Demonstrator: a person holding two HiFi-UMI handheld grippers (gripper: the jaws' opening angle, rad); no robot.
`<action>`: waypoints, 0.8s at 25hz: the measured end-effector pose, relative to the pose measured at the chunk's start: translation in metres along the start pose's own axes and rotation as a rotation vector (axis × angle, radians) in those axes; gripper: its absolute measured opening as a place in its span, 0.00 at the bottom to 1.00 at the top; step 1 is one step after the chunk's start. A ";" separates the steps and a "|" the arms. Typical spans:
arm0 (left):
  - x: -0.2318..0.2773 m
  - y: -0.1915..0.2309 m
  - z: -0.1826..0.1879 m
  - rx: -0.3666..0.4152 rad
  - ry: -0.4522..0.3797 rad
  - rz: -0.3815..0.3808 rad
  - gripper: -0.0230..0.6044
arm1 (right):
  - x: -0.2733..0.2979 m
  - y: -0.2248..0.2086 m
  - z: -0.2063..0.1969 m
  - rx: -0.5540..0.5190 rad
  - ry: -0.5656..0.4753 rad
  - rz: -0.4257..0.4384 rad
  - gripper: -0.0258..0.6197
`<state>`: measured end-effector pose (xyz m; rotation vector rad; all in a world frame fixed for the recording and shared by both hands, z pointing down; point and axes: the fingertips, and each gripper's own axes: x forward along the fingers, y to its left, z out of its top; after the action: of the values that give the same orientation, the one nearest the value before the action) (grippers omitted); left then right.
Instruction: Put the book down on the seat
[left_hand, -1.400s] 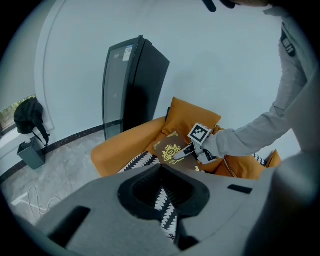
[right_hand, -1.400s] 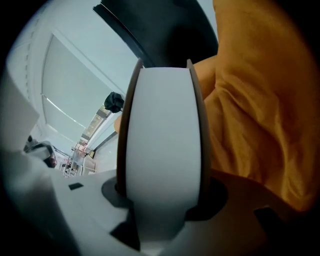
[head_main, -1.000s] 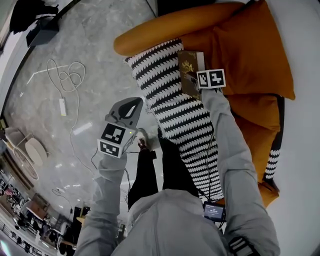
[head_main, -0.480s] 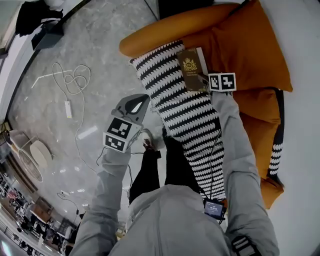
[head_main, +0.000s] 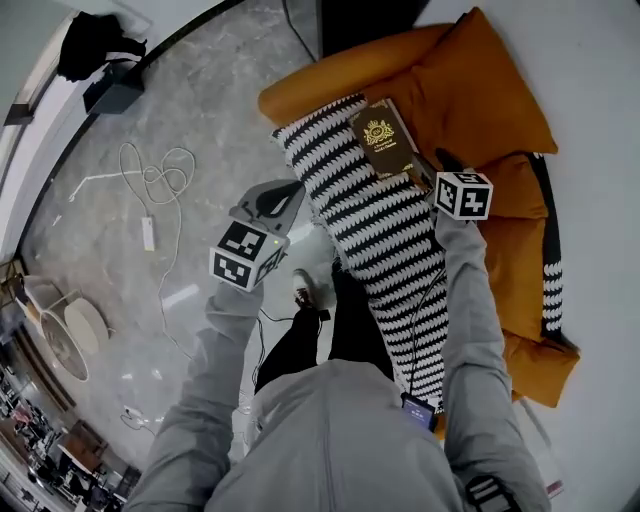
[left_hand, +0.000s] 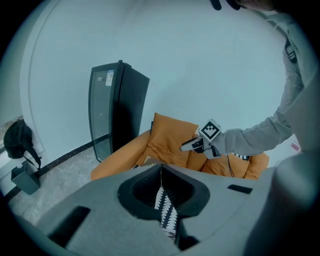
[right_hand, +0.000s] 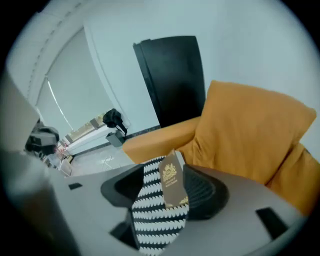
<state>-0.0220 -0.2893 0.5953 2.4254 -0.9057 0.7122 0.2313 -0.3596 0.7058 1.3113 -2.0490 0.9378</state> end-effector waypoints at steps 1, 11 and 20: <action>-0.008 -0.003 0.001 0.013 -0.006 -0.003 0.08 | -0.015 0.009 0.007 -0.003 -0.039 -0.003 0.44; -0.092 -0.026 0.015 0.082 -0.109 0.005 0.08 | -0.166 0.100 0.049 -0.120 -0.304 -0.069 0.25; -0.165 -0.057 0.048 0.207 -0.242 0.051 0.08 | -0.275 0.188 0.062 -0.228 -0.451 -0.140 0.13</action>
<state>-0.0752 -0.2019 0.4456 2.7243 -1.0345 0.5622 0.1618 -0.2016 0.4144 1.6198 -2.2699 0.3518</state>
